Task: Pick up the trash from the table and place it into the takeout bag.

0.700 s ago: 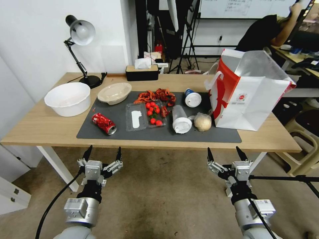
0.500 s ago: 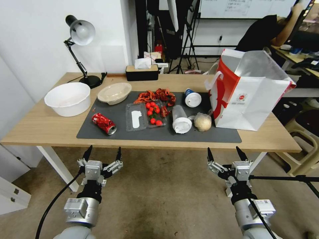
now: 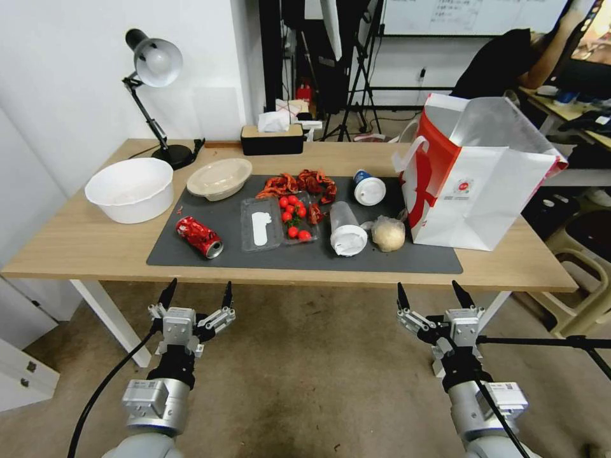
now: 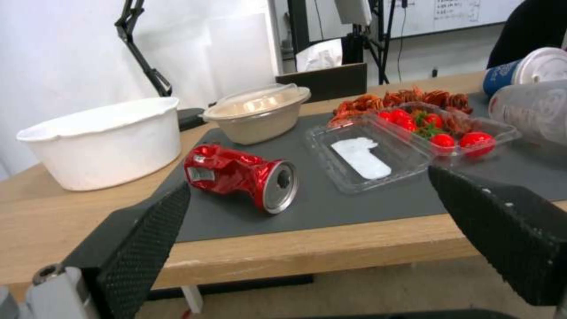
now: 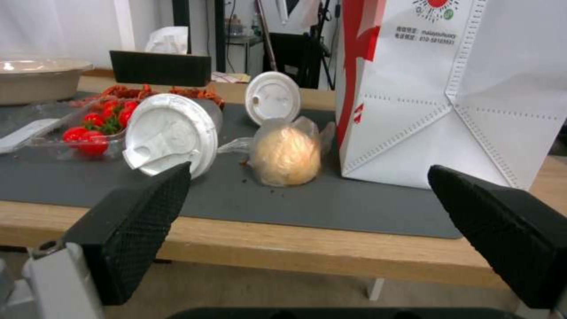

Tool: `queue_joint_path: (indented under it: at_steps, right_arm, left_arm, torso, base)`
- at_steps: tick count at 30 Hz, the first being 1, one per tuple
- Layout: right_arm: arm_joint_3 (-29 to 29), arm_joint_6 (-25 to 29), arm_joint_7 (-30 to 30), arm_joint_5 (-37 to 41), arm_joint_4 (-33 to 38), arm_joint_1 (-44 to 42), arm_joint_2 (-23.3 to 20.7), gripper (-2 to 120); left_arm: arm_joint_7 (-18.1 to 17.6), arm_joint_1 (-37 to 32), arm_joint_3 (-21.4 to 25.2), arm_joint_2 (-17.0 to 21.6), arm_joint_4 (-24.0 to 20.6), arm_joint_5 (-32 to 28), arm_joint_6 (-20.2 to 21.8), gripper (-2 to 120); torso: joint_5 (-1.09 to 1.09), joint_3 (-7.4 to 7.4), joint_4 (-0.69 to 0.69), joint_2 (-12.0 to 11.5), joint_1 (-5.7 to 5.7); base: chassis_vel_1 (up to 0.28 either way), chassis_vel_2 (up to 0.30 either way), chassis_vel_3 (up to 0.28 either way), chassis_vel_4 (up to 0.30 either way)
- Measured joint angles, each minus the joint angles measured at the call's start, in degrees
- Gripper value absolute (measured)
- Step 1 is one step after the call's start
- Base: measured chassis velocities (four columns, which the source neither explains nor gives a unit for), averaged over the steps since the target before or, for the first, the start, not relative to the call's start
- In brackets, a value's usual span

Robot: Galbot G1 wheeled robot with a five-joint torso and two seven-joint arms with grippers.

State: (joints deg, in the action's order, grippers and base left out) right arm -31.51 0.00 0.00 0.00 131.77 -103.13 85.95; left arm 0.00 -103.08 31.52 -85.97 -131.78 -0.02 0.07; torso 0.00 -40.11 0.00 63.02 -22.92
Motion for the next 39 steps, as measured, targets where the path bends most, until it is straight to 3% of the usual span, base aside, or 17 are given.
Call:
queue_joint_path:
  at_steps: [7, 12, 13, 15, 19, 32, 39]
  right_arm:
    - [-0.23, -2.04, 0.37, 0.99, -0.13, 1.66, -0.20, 100]
    - [-2.52, -11.09, 2.43, 5.61, -1.15, 9.16, -1.27, 100]
    - [-2.52, -11.09, 2.43, 5.61, -1.15, 9.16, -1.27, 100]
    - [-3.73, -16.03, 3.54, 8.10, -1.73, 13.26, -1.84, 100]
    - [-1.51, -14.38, 5.94, 12.79, -3.57, 16.19, -3.82, 100]
    - [6.44, -10.13, 7.19, 21.98, -7.79, 22.06, -8.26, 100]
    - [8.87, -9.31, 7.44, 22.93, -10.10, 24.68, -9.34, 100]
  left_arm:
    - [0.11, 0.90, 0.18, -0.47, 0.00, -0.26, 1.87, 100]
    - [1.01, 4.59, 1.24, -2.76, -0.29, -1.59, 10.27, 100]
    - [1.01, 4.59, 1.24, -2.76, -0.29, -1.59, 10.27, 100]
    - [1.57, 6.80, 1.87, -4.14, -0.56, -2.38, 15.33, 100]
    - [2.47, 9.14, 3.02, -5.85, -0.73, -3.62, 20.16, 100]
    - [3.04, 9.07, 4.18, -6.14, -0.77, -3.89, 19.62, 100]
    - [3.05, 8.92, 4.41, -6.13, -0.78, -3.86, 19.17, 100]
  torso:
    - [0.01, 0.00, -0.02, 0.00, 0.00]
    - [0.01, -0.01, 0.00, 0.00, 0.00]
    - [0.01, -0.01, 0.00, 0.00, 0.00]
    - [0.02, 0.00, 0.01, -0.01, 0.00]
    - [0.03, -0.01, 0.00, 0.00, -0.01]
    - [0.00, 0.00, 0.00, 0.00, 0.00]
    - [0.00, -0.01, 0.00, 0.00, 0.00]
  base:
    - [0.000, 0.000, 0.000, 0.000]
    - [0.000, 0.000, 0.000, 0.000]
    - [0.000, 0.000, 0.000, 0.000]
    - [0.000, 0.000, 0.000, 0.000]
    - [0.000, 0.000, 0.000, 0.000]
    - [0.000, 0.000, 0.000, 0.000]
    - [0.000, 0.000, 0.000, 0.000]
